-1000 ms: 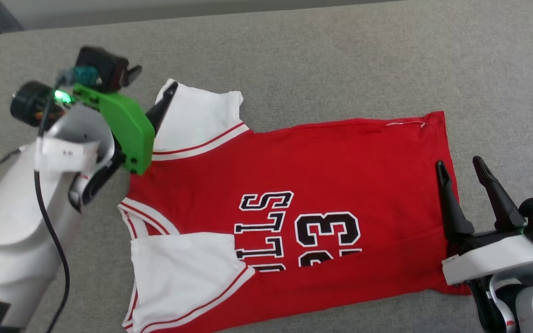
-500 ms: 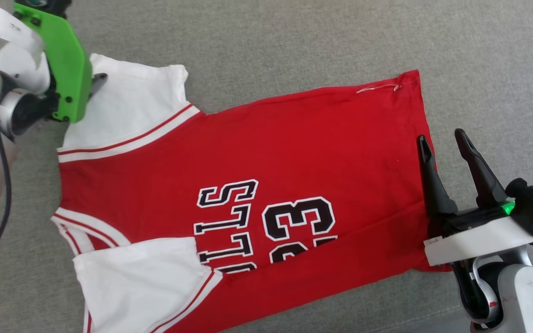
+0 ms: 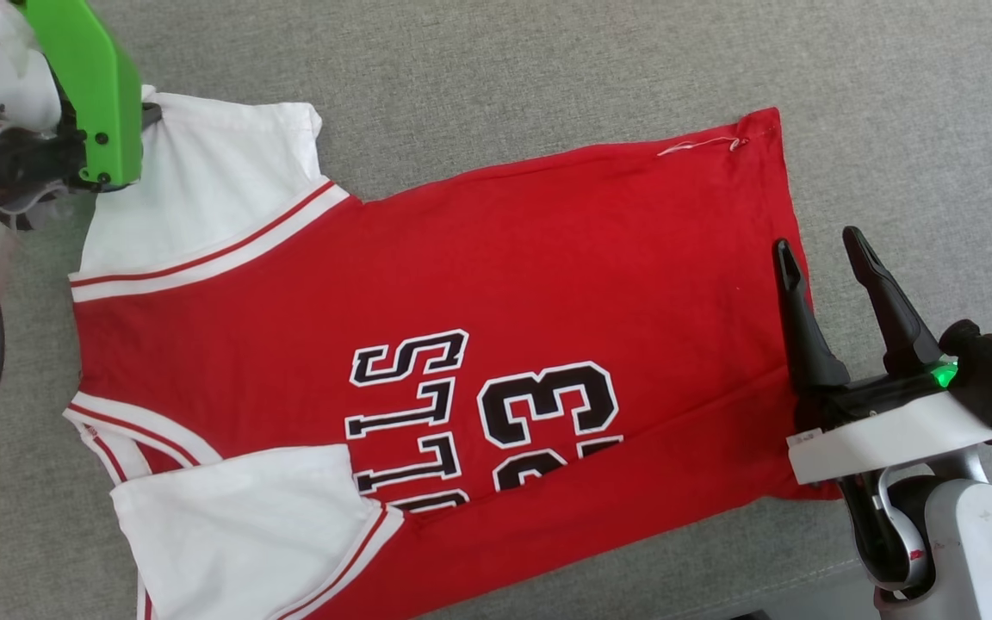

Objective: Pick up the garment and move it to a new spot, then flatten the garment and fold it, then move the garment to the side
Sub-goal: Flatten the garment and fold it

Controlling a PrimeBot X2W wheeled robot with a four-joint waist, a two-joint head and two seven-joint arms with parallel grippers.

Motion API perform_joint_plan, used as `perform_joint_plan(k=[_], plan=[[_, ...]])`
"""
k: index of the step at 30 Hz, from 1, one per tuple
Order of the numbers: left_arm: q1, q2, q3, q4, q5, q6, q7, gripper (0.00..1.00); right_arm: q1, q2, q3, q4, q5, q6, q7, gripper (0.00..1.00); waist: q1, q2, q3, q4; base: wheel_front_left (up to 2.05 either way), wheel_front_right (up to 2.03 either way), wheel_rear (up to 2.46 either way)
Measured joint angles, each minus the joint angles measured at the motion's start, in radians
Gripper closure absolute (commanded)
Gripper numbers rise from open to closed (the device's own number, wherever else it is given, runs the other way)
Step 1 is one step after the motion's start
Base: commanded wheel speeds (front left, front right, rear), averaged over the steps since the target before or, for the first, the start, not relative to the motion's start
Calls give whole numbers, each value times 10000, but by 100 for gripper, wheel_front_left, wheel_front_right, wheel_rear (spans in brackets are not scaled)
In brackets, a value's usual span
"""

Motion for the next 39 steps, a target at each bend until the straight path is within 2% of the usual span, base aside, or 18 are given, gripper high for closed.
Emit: perform_joint_plan(k=[7,10,14,17,19,22,26,33,35,39], plan=[[476,-236,192,27,-88,0,-1049,100,11,-217,-128,105,-58,0,316,0,0,0,-450,151,0,0,0],[852,-458,500,-2,-566,13,-1507,100,26,-299,-280,159,-88,0,637,0,0,0,-767,238,0,0,0],[1397,-552,631,-395,-819,13,-1889,100,54,-813,-430,261,-366,0,1601,0,0,0,-1266,397,0,0,0],[1774,-510,669,-970,-882,15,-2104,100,15,-1348,-439,313,-489,0,2638,0,-1,0,-1609,563,0,0,0],[2042,-470,715,-1484,-932,90,-2232,100,-51,-1607,-384,360,-173,0,3549,0,-1,0,-1782,705,0,0,0],[2591,-336,769,-2502,-1053,290,-2313,100,-379,-2213,-186,520,531,2,5079,0,-1,0,-1980,992,0,0,0],[3285,-259,869,-3820,-1191,700,-2426,100,-1056,-3055,-314,798,1104,0,6485,0,-1,0,-2099,1390,0,0,0],[4301,-67,895,-5933,-1220,1417,-2495,100,-2380,-3647,-136,1540,1939,0,8249,0,-1,0,-1981,2014,0,0,0],[4451,6,853,-6357,-1158,1567,-2493,100,-2772,-3944,29,1804,1946,2,8560,0,-1,0,-1874,2143,0,0,0],[4574,-4,771,-7104,-1101,1755,-2493,100,-3637,-4128,219,2451,2025,0,9054,0,-1,0,-1599,2394,0,0,0]])
